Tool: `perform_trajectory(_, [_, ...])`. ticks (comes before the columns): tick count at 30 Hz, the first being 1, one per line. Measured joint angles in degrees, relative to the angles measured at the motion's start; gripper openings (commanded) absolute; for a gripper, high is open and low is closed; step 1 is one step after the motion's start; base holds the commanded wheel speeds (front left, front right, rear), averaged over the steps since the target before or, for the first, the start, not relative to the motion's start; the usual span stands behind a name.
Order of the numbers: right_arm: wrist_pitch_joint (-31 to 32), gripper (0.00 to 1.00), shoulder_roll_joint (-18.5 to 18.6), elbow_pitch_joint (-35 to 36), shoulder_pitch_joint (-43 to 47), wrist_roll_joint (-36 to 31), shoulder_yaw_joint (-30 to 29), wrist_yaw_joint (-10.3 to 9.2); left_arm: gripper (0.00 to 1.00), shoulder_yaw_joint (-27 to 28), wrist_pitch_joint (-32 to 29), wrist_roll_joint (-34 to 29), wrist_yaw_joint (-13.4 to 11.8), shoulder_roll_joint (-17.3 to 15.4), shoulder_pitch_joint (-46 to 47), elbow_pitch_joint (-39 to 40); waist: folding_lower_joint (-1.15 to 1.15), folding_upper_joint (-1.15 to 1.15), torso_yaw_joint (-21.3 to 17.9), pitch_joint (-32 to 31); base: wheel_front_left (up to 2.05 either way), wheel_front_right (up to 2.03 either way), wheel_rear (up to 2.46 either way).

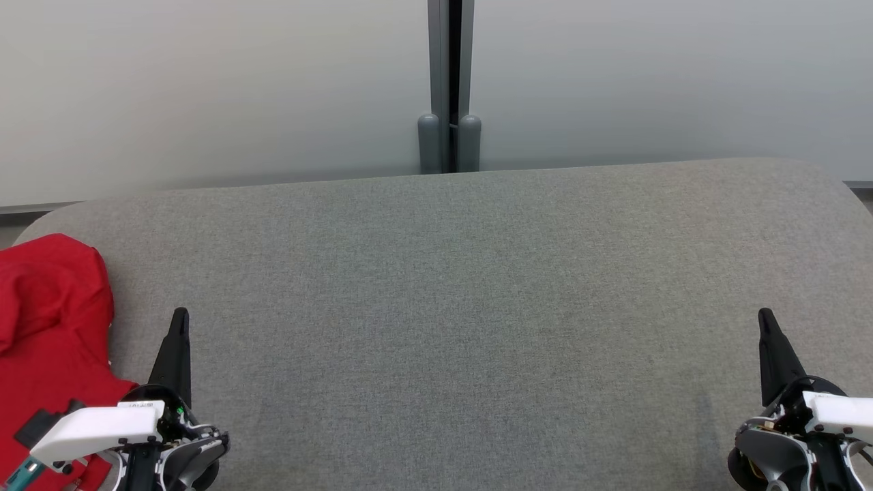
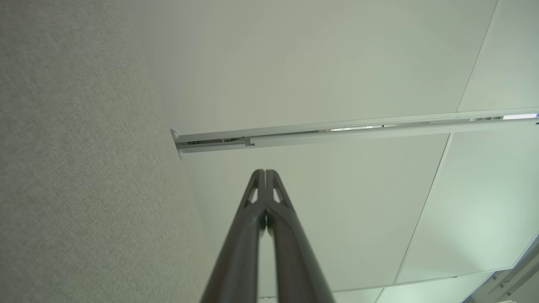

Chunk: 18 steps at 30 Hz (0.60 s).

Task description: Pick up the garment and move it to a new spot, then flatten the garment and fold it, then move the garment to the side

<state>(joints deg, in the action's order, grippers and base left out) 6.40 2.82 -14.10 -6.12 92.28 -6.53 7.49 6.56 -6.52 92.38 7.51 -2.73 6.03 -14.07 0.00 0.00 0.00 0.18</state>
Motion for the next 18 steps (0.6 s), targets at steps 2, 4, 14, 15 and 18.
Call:
perform_trajectory(2, [0.0, 0.0, 0.0, 0.0, 0.0, -0.01, 0.0, 0.0, 0.0, 0.0, 0.0, 0.0, 0.0, 0.0, 0.0, 0.0, 0.0, 0.0, 0.0, 0.0, 0.0, 0.0, 0.0])
perform_trajectory(4, [0.0, 0.0, 0.0, 0.0, 0.0, 0.0, 0.0, 0.0, 0.0, 0.0, 0.0, 0.0, 0.0, 0.0, 0.0, 0.0, 0.0, 0.0, 0.0, 0.0, 0.0, 0.0, 0.0])
perform_trajectory(14, [0.0, 0.0, 0.0, 0.0, 0.0, -0.01, 0.0, 0.0, 0.0, 0.0, 0.0, 0.0, 0.0, 0.0, 0.0, 0.0, 0.0, 0.0, 0.0, 0.0, 0.0, 0.0, 0.0])
perform_trajectory(15, [0.0, 0.0, 0.0, 0.0, 0.0, 0.0, 0.0, 0.0, 0.0, 0.0, 0.0, 0.0, 0.0, 0.0, 0.0, 0.0, 0.0, 0.0, 0.0, 0.0, 0.0, 0.0, 0.0])
perform_trajectory(18, [0.0, 0.0, 0.0, 0.0, 0.0, 0.0, 0.0, 0.0, 0.0, 0.0, 0.0, 0.0, 0.0, 0.0, 0.0, 0.0, 0.0, 0.0, 0.0, 0.0, 0.0, 0.0, 0.0])
